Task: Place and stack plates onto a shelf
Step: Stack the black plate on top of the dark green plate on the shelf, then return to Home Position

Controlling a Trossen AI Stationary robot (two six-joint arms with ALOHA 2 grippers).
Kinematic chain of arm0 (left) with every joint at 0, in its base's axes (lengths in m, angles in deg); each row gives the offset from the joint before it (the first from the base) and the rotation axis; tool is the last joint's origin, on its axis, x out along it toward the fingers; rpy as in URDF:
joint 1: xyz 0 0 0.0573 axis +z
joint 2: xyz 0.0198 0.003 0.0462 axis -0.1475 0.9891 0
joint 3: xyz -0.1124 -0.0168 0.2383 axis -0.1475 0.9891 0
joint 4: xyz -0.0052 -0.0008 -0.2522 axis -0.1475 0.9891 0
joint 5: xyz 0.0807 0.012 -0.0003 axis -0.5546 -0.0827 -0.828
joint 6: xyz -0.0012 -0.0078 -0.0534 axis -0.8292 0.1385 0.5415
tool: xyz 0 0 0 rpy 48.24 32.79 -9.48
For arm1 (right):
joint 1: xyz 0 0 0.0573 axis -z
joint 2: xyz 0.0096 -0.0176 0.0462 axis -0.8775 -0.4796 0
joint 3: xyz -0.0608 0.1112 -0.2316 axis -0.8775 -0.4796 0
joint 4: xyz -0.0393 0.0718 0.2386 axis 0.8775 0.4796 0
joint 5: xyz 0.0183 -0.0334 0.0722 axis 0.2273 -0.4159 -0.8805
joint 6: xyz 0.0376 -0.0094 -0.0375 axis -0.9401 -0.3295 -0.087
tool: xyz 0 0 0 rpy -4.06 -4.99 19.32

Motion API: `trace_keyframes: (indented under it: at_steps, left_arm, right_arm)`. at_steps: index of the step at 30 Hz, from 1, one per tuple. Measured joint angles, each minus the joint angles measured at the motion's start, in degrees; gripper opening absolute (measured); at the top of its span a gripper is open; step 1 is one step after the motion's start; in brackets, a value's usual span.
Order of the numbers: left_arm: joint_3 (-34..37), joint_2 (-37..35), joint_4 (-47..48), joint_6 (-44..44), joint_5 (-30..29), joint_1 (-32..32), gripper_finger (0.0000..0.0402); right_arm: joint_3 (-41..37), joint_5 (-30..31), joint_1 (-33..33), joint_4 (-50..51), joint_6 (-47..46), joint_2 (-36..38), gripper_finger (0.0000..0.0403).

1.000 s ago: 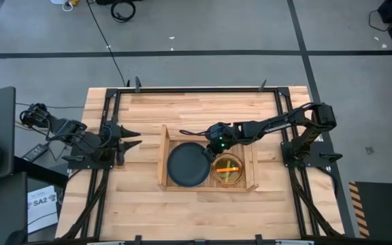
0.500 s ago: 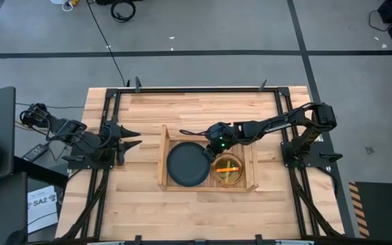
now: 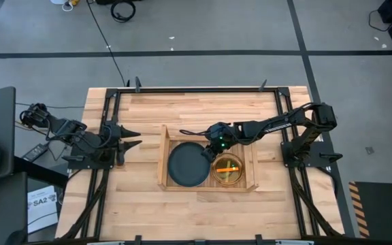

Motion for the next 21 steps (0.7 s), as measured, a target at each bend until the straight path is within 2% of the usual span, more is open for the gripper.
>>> trace_keyframes:
  at_steps: [4, 21]
  left_arm:
    - [0.0, 0.0, 0.0, 0.0, 0.0, 0.0, 0.0137]
    - [0.0, 0.0, 0.0, 0.0, 0.0, 0.0, 0.0137]
  right_arm:
    - [0.0, 0.0, 0.0, 0.0, 0.4, 0.0, 0.0152]
    - [0.0, 0.8, 2.3, -1.2, 21.8, 0.0, 0.0214]
